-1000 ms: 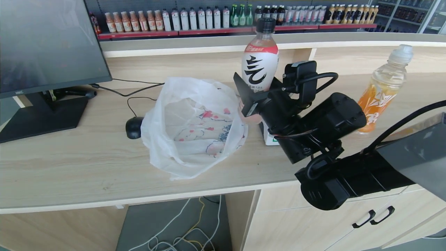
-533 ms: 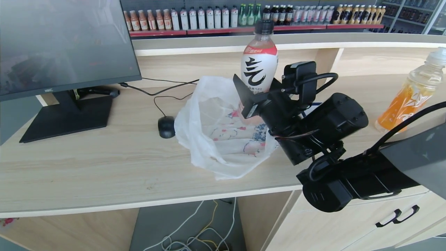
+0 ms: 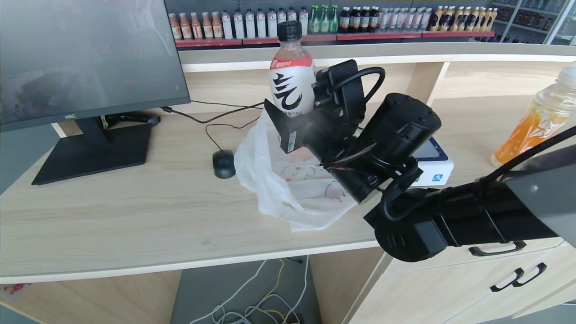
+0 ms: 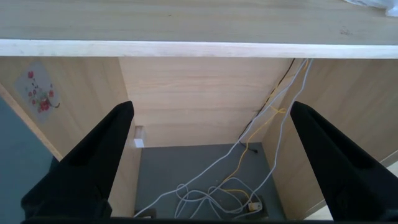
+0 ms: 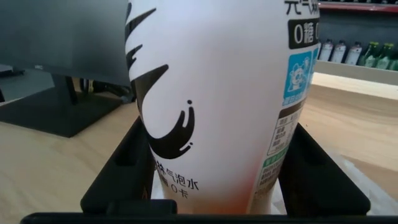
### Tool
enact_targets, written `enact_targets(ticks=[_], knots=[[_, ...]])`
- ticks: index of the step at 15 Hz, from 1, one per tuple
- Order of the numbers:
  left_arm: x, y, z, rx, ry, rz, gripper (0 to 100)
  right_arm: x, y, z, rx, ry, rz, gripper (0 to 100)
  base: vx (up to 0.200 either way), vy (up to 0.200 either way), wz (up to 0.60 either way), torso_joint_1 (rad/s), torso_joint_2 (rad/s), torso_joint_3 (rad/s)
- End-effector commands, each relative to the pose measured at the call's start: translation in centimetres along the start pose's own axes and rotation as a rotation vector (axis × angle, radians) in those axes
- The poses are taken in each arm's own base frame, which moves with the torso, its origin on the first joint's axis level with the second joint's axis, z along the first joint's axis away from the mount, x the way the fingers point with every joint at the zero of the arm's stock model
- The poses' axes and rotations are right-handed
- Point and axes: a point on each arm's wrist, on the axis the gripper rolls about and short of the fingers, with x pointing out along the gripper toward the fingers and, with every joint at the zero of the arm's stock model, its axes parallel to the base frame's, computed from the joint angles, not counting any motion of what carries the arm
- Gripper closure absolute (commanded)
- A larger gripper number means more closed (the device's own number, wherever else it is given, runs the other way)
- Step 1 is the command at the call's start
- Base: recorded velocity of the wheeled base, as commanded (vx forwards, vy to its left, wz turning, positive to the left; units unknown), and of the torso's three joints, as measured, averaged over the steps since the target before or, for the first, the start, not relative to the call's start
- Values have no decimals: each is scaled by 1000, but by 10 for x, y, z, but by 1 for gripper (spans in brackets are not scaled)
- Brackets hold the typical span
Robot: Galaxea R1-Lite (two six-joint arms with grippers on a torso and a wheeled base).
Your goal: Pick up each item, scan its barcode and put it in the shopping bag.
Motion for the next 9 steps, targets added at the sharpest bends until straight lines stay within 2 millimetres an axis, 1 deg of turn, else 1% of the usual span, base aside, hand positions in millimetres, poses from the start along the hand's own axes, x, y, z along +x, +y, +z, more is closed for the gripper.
enact_targets(ticks=[1, 2, 3, 5, 6, 9], knots=[[0, 0, 0, 1, -1, 0, 0, 20, 1, -1, 1, 5, 1, 100, 0, 0, 0, 0, 0, 0], [0, 0, 0, 1, -1, 0, 0, 29, -2, -5, 0, 11, -6, 100, 0, 0, 0, 0, 0, 0], [0, 0, 0, 0, -1, 0, 0, 36, -7, -13, 1, 8, -22, 100, 0, 0, 0, 0, 0, 0], [0, 0, 0, 1, -1, 0, 0, 46, -9, -22, 26, 11, -32, 100, 0, 0, 0, 0, 0, 0], [0, 0, 0, 1, -1, 0, 0, 48, -13, -25, 57, 16, -44, 100, 0, 0, 0, 0, 0, 0], [0, 0, 0, 0, -1, 0, 0, 49, -34, -35, 80, 38, -79, 100, 0, 0, 0, 0, 0, 0]])
